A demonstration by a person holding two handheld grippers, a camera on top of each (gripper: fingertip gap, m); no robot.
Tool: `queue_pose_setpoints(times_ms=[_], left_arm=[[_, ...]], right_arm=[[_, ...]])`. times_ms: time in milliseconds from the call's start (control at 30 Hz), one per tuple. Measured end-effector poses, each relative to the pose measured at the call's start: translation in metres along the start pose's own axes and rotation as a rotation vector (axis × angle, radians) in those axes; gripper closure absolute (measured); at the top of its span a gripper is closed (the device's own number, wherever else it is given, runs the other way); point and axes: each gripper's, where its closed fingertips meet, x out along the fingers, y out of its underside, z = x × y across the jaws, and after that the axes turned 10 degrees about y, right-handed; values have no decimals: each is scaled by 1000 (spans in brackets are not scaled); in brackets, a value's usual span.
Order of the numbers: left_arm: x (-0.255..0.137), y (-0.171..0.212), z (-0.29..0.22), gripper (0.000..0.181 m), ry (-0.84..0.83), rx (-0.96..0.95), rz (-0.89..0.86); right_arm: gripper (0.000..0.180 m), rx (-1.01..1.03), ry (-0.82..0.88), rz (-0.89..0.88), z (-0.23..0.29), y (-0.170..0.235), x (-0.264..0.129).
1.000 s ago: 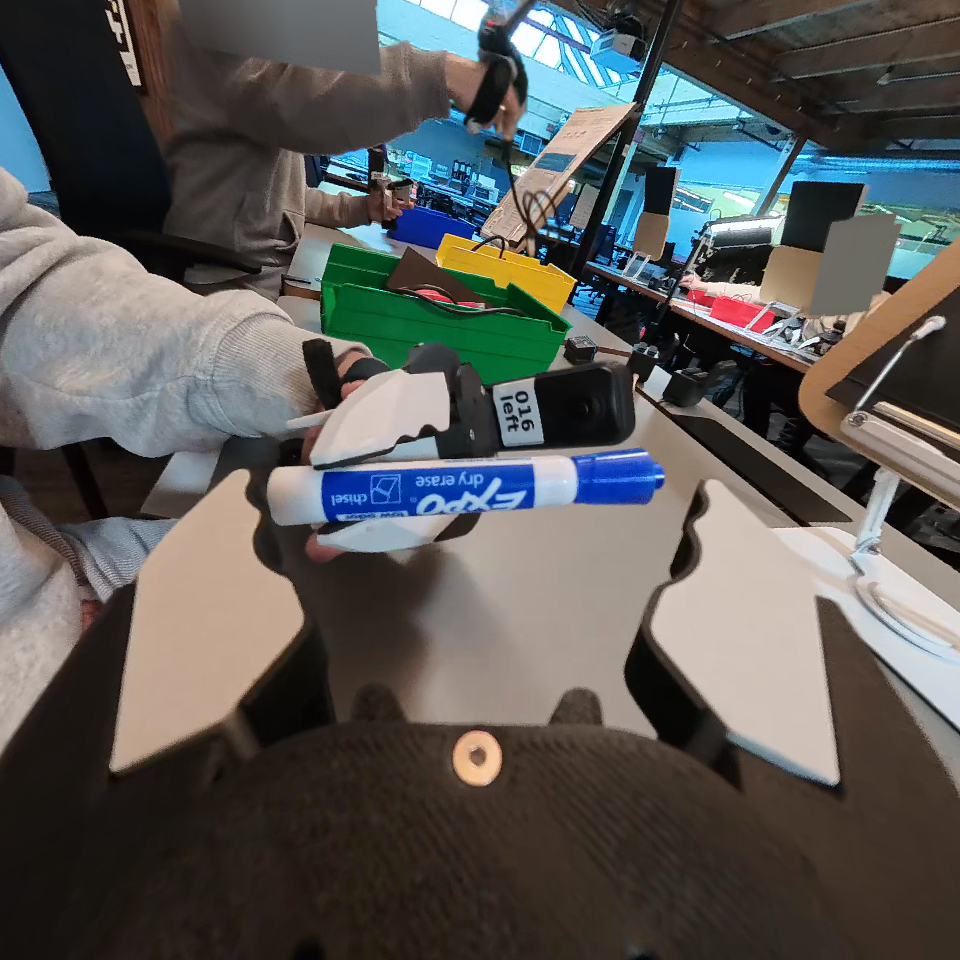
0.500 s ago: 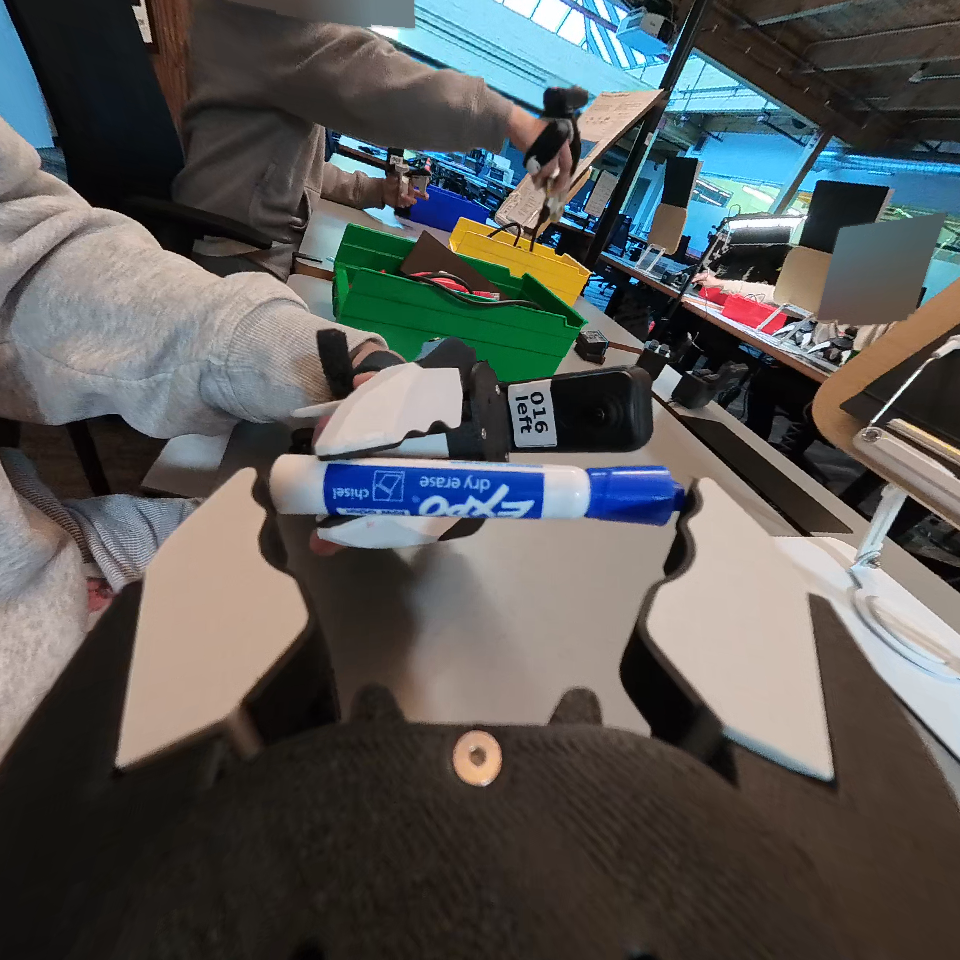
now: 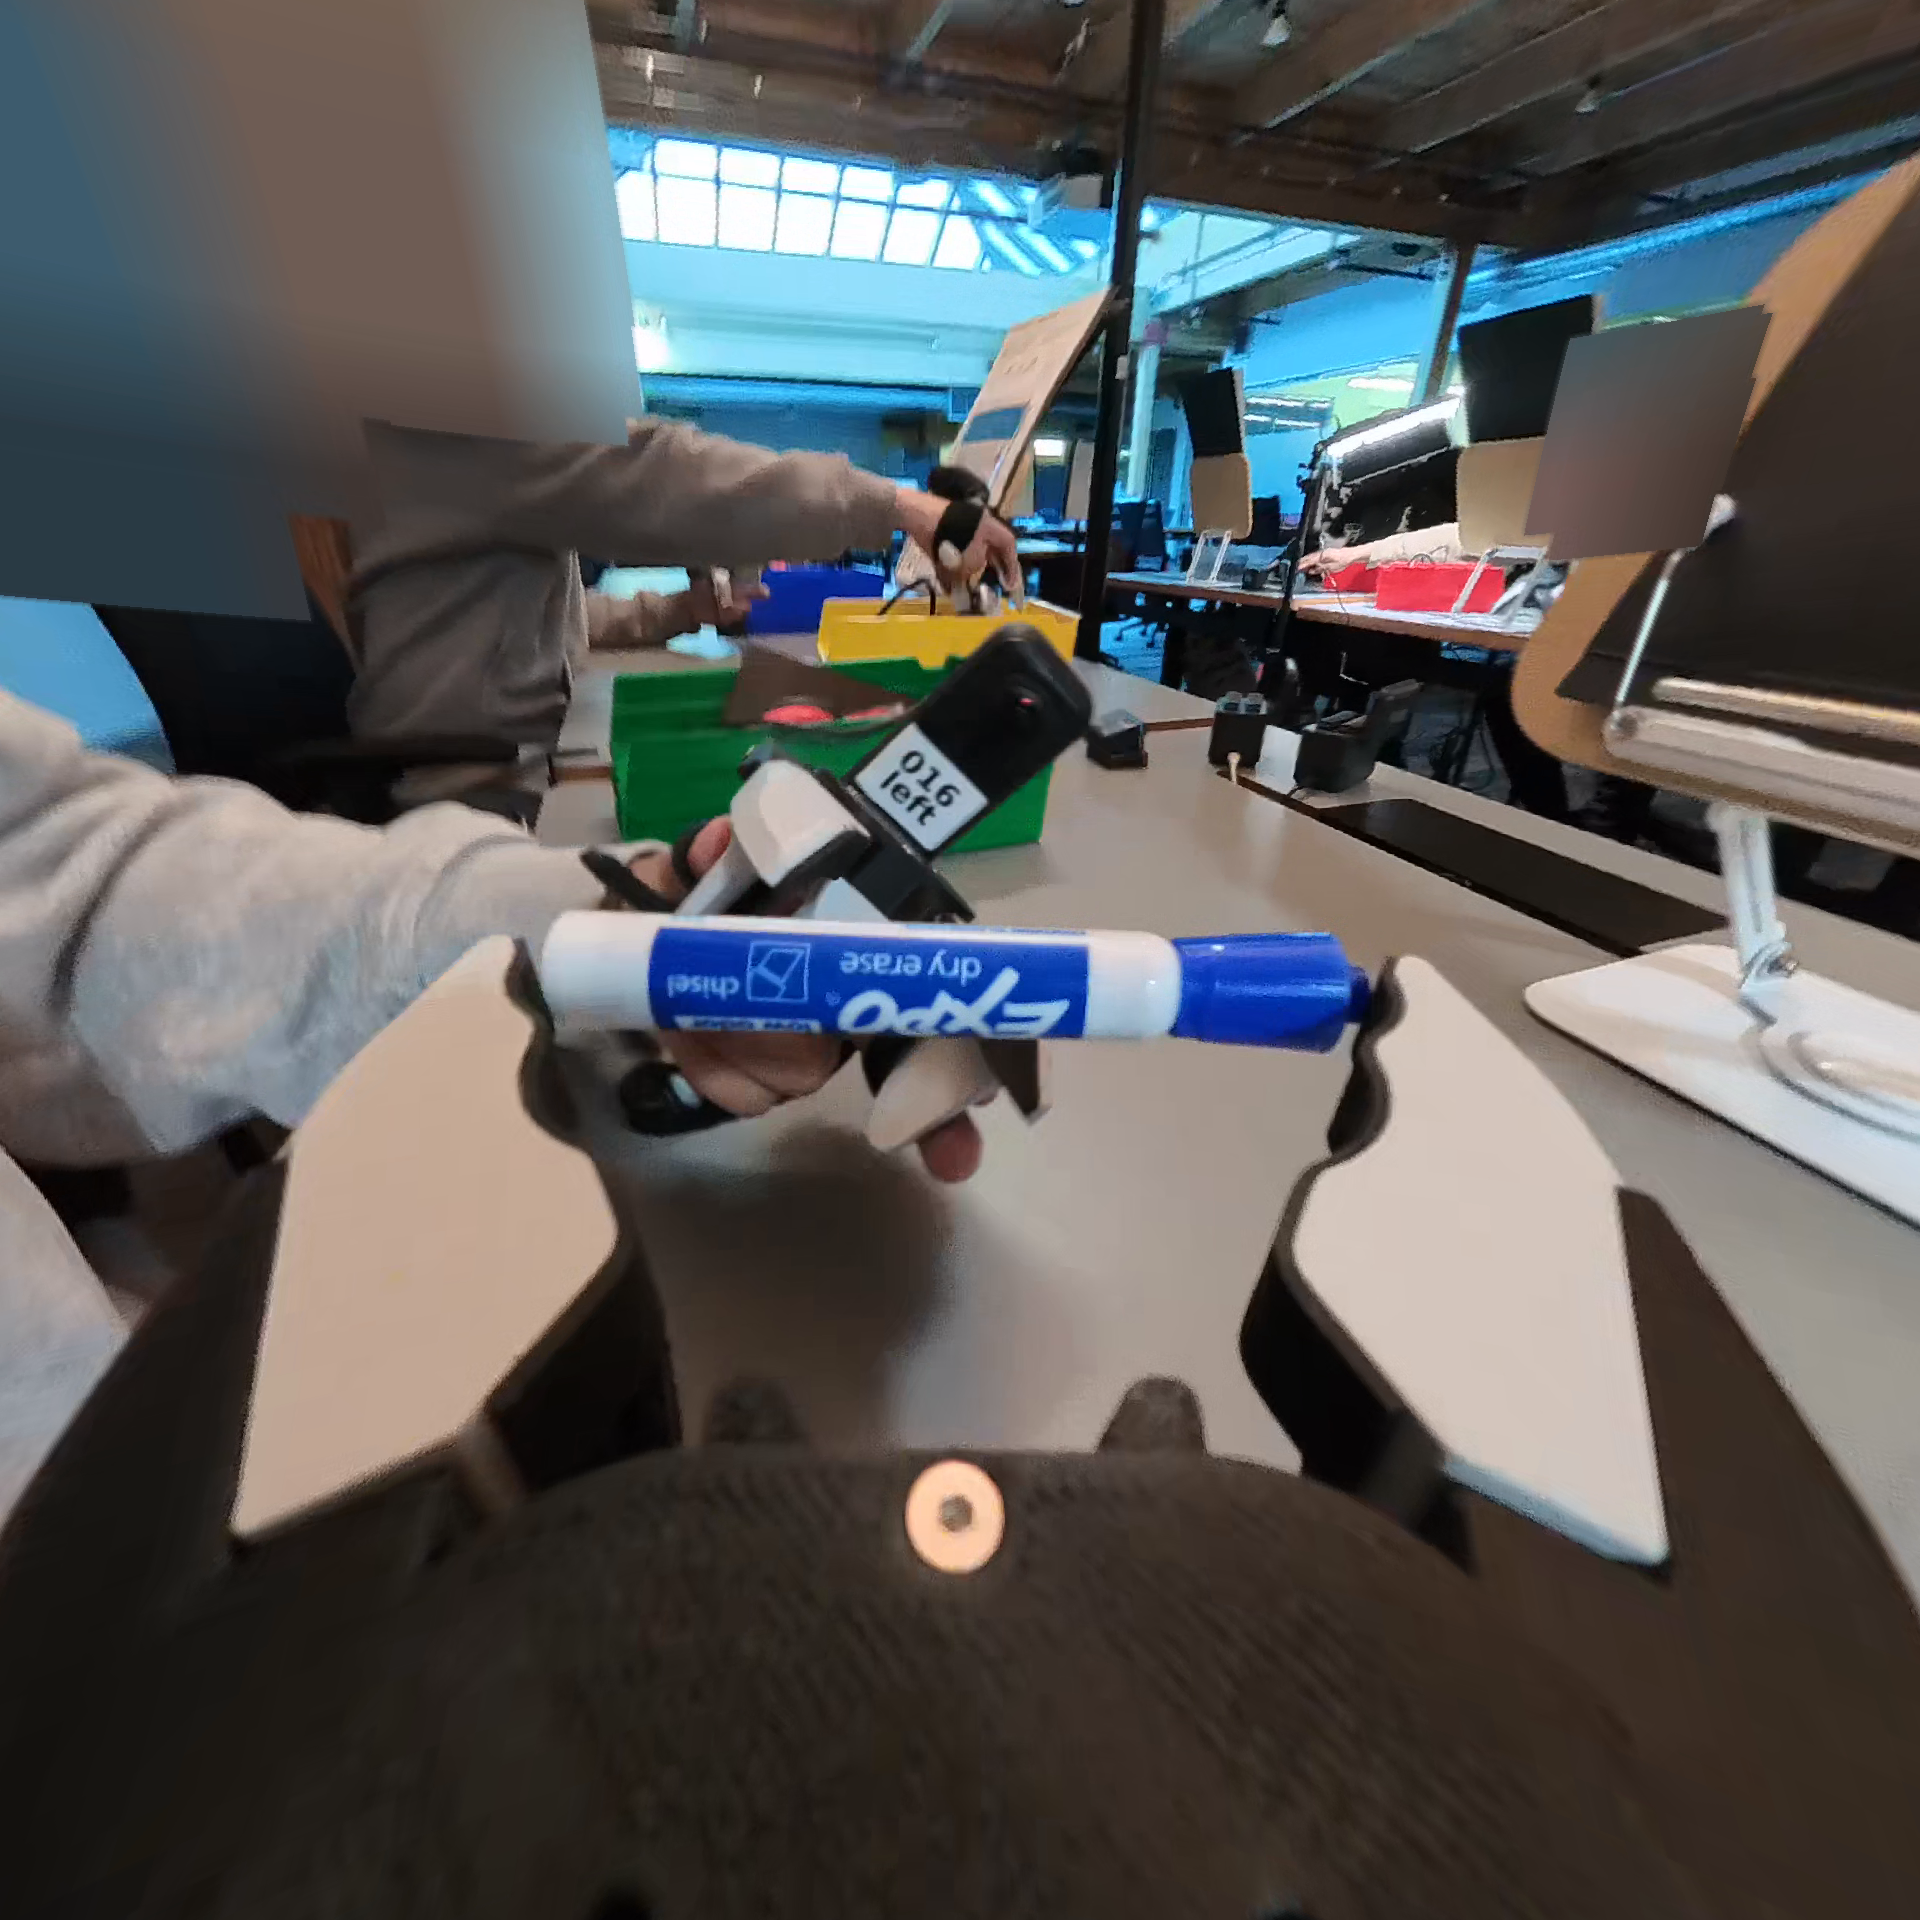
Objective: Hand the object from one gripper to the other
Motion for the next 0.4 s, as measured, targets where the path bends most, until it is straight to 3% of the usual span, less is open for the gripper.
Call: queue_pose_setpoints(times_ms=[33,133,300,400], left_arm=[[-3,-6,2,110,-34,43,-21],[-10,-18,7,108,-150,187,-44],[-12,0,32,102,-461,536,243],[-5,-6,24,104,-511,715,252]], right_arm=[[36,51,3,-12,-4,-3,-1],[36,226,-10,-29,-12,-8,-3],[36,579,-95,21,-12,-4,3],[36,699,-172,59,-4,-2,5]])
